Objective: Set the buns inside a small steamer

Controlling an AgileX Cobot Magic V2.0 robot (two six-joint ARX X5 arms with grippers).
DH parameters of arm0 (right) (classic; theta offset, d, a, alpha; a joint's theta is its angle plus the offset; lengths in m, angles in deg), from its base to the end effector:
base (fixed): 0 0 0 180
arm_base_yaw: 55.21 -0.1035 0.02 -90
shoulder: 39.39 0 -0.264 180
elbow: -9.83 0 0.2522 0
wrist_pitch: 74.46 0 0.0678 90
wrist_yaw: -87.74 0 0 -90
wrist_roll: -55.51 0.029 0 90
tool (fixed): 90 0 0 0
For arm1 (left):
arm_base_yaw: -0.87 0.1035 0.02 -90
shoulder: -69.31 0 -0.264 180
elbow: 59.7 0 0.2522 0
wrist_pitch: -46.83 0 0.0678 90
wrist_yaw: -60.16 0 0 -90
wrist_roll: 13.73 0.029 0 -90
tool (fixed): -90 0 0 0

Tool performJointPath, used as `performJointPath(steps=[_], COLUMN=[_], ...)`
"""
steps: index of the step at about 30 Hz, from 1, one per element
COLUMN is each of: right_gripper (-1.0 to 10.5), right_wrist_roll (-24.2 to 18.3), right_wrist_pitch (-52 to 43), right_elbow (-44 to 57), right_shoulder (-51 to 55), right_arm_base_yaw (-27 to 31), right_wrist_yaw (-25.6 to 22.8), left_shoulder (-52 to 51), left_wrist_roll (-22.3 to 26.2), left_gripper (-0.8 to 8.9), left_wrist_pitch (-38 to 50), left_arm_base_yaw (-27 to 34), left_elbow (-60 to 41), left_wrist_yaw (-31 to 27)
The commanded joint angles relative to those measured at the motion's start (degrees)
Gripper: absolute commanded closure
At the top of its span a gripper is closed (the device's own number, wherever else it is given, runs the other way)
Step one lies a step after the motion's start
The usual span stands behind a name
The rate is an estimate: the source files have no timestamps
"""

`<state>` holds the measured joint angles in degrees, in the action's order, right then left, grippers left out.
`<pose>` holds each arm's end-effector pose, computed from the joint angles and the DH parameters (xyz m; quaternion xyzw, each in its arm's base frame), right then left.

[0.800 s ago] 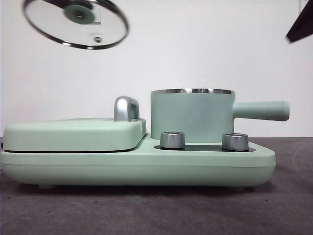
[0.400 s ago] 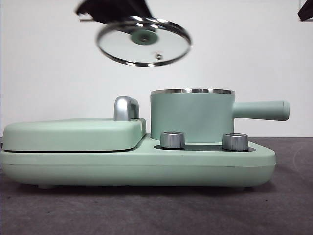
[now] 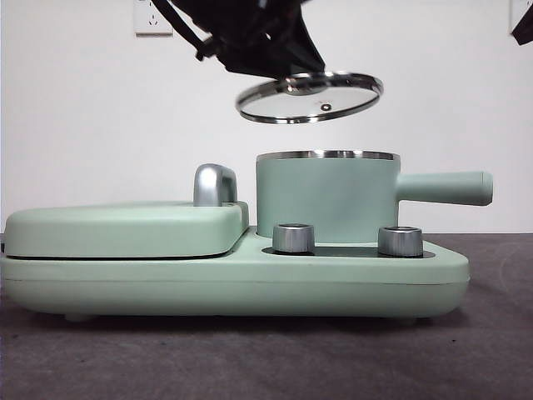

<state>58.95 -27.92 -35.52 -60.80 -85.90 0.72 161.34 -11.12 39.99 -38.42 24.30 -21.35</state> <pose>0.0801 0.0493 0.2650 -0.0187 0.1987 0.2782 0.9396 0.2855 -0.2391 0.3073 0.0550 0.1156 -0.4043 0.9056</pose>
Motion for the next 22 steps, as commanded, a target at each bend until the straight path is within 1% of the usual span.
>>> performJointPath(steps=[1, 6, 12, 22], right_gripper=[6.0, 6.0, 6.0, 6.0], right_wrist_roll=[0.6, 0.6, 0.4, 0.3], right_wrist_pitch=[-0.1, 0.0, 0.9, 3.0], right_elbow=[-0.2, -0.2, -0.2, -0.2], right_shoulder=[-0.2, -0.2, -0.2, -0.2], right_arm_base_yaw=[-0.3, -0.3, -0.3, -0.3], right_wrist_yaw=[0.0, 0.0, 0.0, 0.0], left_shoulder=[2.1, 4.8, 7.1, 7.5], left_wrist_roll=[3.5, 5.3, 5.4, 6.4], left_gripper=[8.03, 8.03, 8.03, 8.03], left_wrist_pitch=[3.1, 3.7, 5.4, 6.9], left_arm_base_yaw=[-0.5, -0.5, -1.3, -2.1], left_elbow=[1.3, 1.3, 1.3, 1.3], left_wrist_yaw=[0.1, 0.1, 0.1, 0.1])
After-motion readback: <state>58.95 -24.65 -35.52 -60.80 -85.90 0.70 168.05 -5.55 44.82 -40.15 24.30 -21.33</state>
